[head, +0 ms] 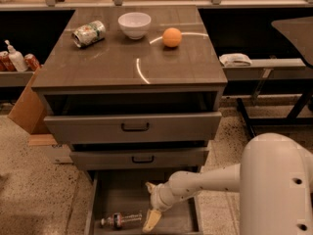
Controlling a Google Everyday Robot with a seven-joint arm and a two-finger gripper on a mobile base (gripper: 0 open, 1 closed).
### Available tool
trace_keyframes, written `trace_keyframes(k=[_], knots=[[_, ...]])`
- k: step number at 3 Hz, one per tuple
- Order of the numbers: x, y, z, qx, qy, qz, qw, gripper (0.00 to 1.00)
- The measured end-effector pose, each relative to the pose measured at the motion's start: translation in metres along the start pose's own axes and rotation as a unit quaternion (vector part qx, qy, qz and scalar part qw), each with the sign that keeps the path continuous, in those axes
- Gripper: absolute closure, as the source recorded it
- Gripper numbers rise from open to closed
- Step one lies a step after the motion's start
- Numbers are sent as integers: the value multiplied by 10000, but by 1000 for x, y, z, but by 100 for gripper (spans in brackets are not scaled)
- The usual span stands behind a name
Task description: Pick water bottle from bottom drawer and place on counter
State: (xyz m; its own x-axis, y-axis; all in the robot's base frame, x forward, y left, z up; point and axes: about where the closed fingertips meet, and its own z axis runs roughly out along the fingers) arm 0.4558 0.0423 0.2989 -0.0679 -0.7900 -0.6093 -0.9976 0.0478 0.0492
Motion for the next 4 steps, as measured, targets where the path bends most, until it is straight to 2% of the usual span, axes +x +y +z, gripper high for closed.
trace_keyframes(k=[1, 3, 4], knots=[[-1, -7, 36, -113, -286, -127, 9994, 0], [4, -25, 103, -85, -395, -429, 9983, 0], [13, -35, 137, -10, -494, -434, 9978, 0]])
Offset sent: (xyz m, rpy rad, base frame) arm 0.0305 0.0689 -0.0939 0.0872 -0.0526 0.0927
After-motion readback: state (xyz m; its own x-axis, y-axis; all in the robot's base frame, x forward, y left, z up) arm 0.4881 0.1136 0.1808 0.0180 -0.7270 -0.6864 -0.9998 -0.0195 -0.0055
